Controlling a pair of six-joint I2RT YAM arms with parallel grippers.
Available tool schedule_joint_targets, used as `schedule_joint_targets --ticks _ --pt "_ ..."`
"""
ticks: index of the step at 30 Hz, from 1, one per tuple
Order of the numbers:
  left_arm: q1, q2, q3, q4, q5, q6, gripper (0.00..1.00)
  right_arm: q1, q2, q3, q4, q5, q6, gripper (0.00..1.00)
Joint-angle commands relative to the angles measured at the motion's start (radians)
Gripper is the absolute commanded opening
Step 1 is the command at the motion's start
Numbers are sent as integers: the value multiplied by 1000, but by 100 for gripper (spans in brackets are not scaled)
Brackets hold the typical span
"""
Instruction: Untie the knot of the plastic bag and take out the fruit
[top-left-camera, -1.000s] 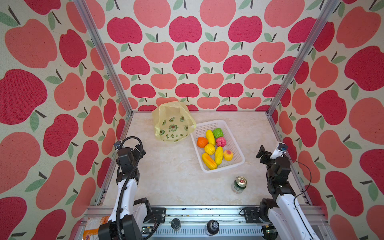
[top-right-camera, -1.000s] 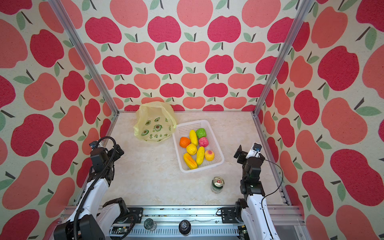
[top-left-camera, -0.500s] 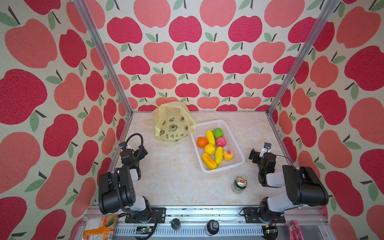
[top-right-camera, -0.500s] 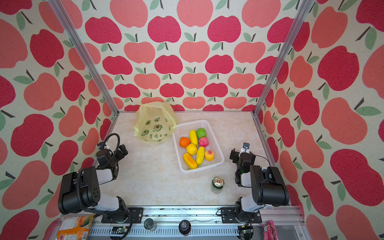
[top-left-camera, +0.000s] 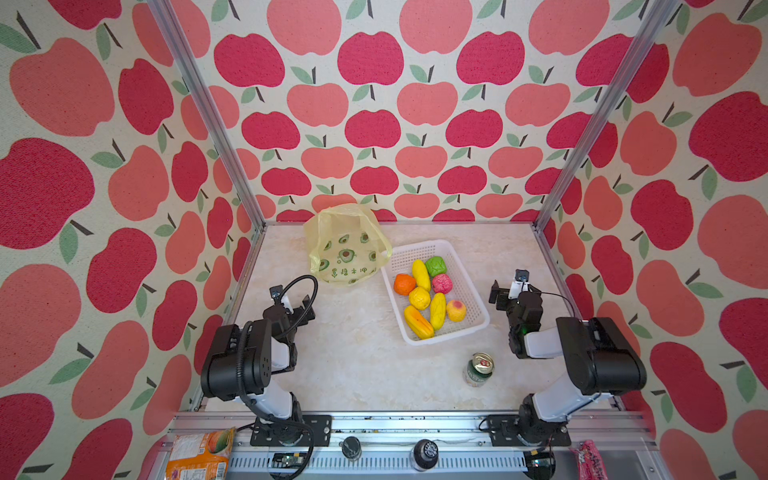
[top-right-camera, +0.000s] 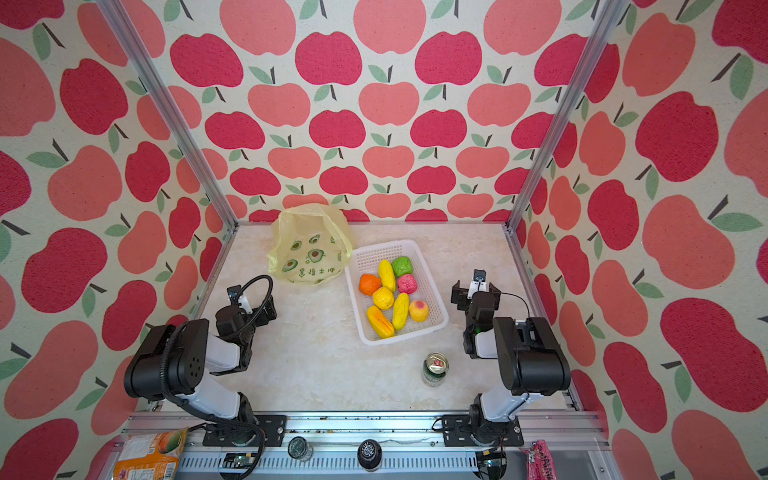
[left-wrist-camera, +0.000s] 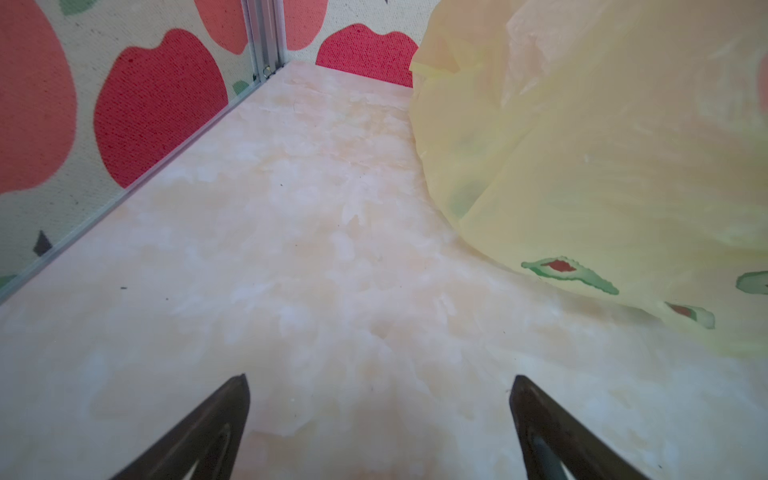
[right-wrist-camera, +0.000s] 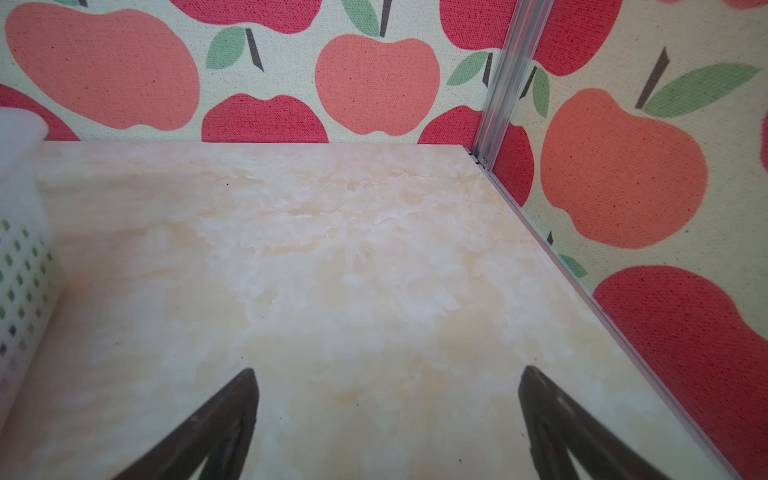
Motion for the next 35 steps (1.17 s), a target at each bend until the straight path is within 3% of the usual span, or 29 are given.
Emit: schedule_joint_targets --ticks 1,7,35 --pt "13 -25 86 -90 84 40 99 3 -8 7 -50 48 -35 99" --pt "-5 0 126 -124 180 102 99 38 2 -29 33 50 -82 99" --pt "-5 -5 122 -122 186 103 99 47 3 -24 27 67 -87 99"
